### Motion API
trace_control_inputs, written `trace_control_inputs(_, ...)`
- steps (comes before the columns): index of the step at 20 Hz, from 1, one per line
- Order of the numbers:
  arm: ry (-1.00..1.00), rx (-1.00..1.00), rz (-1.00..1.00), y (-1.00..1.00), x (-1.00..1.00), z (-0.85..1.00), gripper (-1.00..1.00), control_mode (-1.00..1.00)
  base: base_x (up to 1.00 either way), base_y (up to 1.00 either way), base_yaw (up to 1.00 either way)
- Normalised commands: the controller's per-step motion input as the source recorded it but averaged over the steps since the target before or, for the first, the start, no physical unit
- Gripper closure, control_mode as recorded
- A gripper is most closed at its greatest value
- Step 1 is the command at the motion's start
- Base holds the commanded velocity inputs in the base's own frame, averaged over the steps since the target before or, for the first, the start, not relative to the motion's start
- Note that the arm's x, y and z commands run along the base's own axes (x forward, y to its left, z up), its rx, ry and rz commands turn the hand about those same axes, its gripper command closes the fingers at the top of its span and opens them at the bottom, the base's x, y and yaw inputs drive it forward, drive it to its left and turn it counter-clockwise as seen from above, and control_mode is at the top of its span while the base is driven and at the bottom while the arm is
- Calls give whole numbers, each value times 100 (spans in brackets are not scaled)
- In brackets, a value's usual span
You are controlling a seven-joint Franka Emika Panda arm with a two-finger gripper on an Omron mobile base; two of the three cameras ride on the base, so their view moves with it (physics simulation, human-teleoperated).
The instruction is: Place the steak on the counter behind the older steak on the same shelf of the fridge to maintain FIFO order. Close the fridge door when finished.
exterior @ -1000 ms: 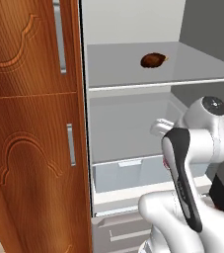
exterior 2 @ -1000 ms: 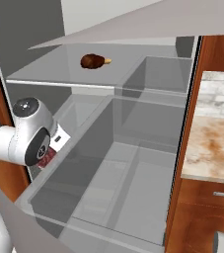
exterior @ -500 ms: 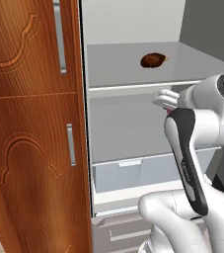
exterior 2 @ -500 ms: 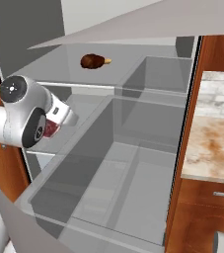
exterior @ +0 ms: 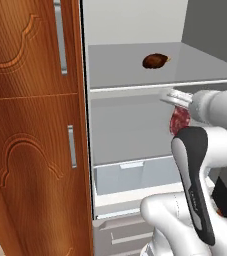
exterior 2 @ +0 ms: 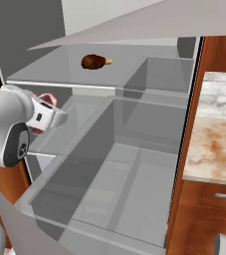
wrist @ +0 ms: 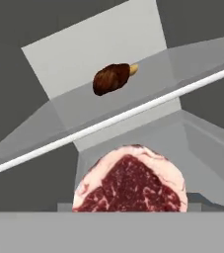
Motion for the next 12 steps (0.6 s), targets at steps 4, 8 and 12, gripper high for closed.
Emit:
trace_control_inputs(4,-28,-2,-2,0,-5,89,100,-100,0,0,0)
trace_control_inputs(8,-22,-1,-1,0,0,97,100,-100,0,0,0)
trace_control_inputs(12,-10,0,-3,-2,21,87,100,-100,0,0,0)
